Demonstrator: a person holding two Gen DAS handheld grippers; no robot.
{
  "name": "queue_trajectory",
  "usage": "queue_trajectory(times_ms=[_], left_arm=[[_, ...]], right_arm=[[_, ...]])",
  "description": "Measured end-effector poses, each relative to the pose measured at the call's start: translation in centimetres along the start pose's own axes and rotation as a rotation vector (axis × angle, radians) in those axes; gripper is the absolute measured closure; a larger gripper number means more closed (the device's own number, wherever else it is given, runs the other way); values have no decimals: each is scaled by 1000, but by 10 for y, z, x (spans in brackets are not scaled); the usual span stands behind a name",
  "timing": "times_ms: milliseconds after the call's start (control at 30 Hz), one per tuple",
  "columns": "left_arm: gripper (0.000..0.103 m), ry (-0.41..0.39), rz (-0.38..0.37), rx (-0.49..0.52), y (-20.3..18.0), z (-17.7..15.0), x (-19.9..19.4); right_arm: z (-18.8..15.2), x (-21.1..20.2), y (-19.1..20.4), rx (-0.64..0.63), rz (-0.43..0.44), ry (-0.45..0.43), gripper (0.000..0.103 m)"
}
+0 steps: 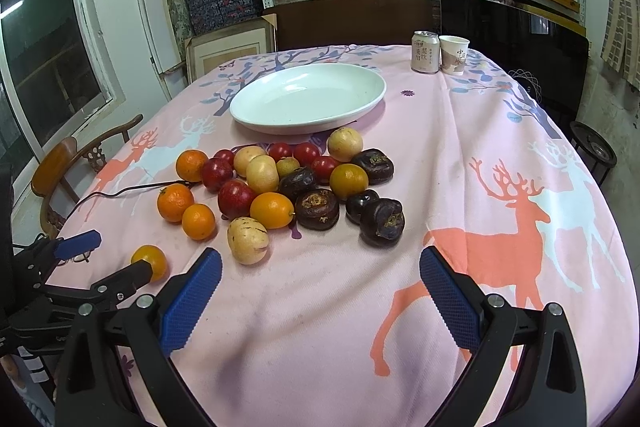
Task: Organize fruits
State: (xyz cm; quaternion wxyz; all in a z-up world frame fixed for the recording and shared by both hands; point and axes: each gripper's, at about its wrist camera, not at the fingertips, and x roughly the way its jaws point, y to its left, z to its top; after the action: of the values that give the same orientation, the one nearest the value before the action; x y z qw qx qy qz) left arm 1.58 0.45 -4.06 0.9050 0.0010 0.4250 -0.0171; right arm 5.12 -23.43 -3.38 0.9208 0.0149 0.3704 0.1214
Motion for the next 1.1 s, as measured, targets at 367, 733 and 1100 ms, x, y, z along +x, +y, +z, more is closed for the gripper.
queue_trajectory(times_ms=[367, 733, 1100], left_arm=[[4, -1, 4, -6, 2, 0, -2], [4, -1, 1, -7, 3, 0, -3], [4, -1, 2, -6, 2, 0, -3]], right_arm=[[1, -2, -1, 6, 9, -4, 3], [2, -5, 0, 14, 21, -4, 3], [2, -6, 0, 15, 24, -6, 3]])
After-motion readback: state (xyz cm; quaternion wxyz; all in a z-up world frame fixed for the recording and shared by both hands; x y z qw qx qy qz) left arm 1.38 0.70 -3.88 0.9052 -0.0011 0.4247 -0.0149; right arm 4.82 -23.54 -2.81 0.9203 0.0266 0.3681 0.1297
